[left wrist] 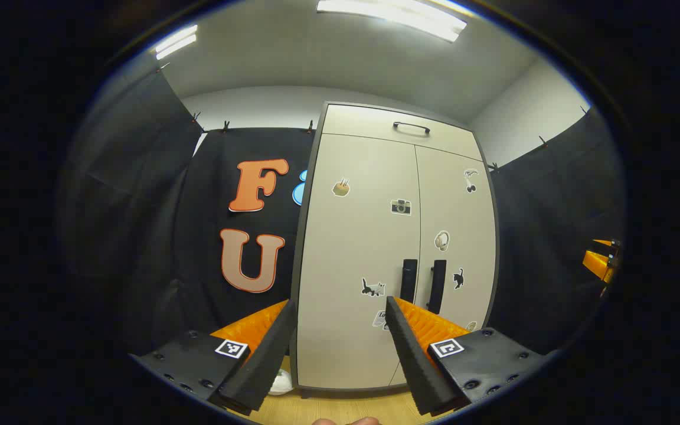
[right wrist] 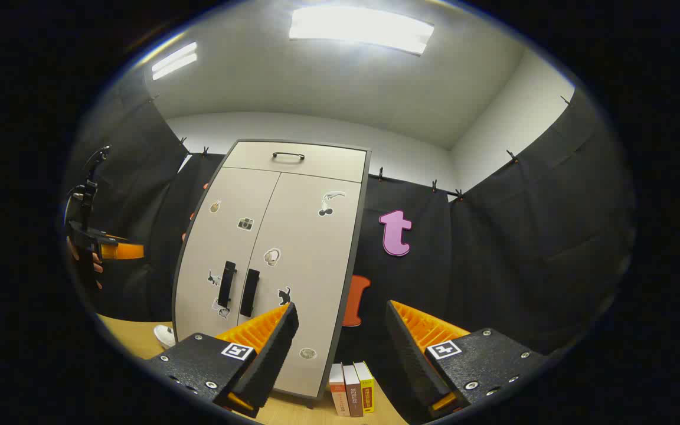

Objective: Open the right door of the double-door shoe cabinet with the right hand, and open the left door with the left hand.

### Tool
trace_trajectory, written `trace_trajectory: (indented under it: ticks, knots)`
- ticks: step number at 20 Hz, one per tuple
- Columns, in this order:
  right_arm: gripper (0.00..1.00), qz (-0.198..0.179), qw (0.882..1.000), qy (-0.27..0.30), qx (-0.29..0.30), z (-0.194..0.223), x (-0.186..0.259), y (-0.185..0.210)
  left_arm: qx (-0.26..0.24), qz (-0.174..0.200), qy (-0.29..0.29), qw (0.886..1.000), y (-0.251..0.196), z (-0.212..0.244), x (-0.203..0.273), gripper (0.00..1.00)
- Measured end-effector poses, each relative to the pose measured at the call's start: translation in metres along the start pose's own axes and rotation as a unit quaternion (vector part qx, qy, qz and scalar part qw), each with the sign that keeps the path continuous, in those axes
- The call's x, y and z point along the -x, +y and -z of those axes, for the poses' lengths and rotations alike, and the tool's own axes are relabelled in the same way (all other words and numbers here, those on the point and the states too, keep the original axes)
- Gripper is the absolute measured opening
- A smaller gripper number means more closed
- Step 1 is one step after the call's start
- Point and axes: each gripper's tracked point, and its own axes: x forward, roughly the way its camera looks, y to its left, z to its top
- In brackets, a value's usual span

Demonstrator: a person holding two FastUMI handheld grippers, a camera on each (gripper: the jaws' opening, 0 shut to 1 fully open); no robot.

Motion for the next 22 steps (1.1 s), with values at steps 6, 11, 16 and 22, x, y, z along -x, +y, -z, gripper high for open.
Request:
trace_trajectory:
  ticks: [6, 11, 16, 22]
  knots:
    - [0.91, 0.008, 1.000, -0.003, 0.013, -0.002, -0.002, 0.003, -0.008, 0.010, -0.006, 1.000, -0.009, -0.005, 0.004, 0.96]
    - [0.88, -0.006, 1.000, 0.009, -0.002, 0.008, -0.012, 0.016, -0.008, 0.025, -0.001, 1.000, -0.016, -0.002, 0.001, 0.96]
    - [0.88, -0.018, 1.000, -0.006, -0.022, 0.002, -0.016, 0.023, -0.004, 0.020, 0.000, 1.000, -0.009, 0.000, -0.002, 0.96]
    - [0.88, -0.047, 0.999, -0.004, -0.012, 0.008, -0.023, 0.056, 0.000, 0.024, -0.002, 1.000, -0.007, 0.004, 0.000, 0.96]
